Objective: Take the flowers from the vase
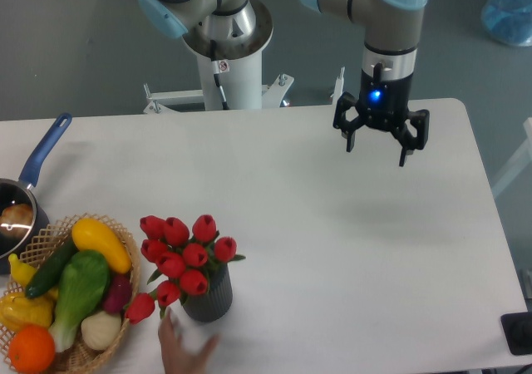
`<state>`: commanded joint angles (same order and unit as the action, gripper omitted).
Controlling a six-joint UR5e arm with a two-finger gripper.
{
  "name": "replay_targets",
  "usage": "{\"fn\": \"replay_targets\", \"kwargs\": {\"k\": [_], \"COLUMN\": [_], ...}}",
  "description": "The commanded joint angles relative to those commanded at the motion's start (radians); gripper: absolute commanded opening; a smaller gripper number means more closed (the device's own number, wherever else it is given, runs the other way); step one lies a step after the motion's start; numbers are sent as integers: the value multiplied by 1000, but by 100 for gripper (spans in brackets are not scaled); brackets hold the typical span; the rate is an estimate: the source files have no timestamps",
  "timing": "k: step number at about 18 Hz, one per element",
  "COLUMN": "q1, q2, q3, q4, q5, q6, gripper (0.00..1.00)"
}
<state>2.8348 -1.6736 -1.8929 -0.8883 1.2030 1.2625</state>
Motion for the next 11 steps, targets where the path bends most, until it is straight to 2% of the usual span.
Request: {"fn": "replay_targets", "kwargs": {"k": [5,11], "q1": [-20,-58], "q2": [-2,-8], "q3": [-18,-37], "q4": [3,-5], "q5": [-103,-319], "q6": [0,-24], "gripper": [100,100]}}
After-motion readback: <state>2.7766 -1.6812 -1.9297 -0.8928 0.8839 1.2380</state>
